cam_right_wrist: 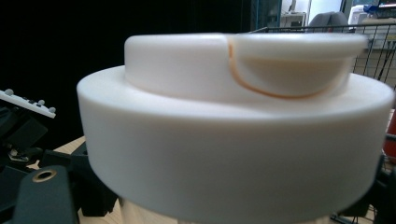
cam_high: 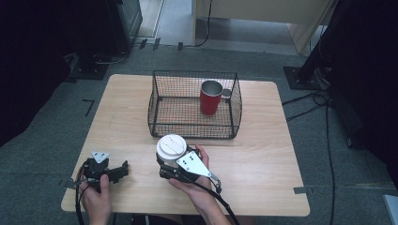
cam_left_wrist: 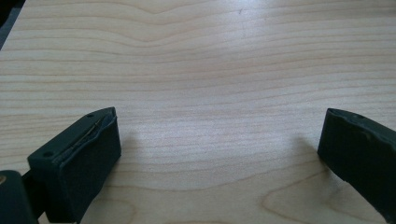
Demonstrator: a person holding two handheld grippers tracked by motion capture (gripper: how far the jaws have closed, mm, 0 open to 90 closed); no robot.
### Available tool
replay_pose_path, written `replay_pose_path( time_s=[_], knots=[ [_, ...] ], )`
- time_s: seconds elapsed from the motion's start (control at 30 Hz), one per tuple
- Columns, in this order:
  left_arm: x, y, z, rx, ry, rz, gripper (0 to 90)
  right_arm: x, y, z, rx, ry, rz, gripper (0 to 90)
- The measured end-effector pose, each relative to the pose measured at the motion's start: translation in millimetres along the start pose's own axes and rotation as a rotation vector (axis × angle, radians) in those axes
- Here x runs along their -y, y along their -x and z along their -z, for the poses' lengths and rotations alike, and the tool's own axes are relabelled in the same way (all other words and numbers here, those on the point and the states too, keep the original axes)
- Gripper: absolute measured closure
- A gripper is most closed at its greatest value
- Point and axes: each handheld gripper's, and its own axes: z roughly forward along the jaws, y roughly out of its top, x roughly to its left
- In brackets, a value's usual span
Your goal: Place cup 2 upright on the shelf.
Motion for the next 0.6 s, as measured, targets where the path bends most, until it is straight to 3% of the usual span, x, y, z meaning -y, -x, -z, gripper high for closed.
replay_pose_path(
  time_s=[0.6],
  knots=[
    [-0.2,0.1,-0.1,0.000,-0.001,0.000,0.1,-24.4,2.3,-0.3,0.019,0.063,0.023,15.7]
  ],
)
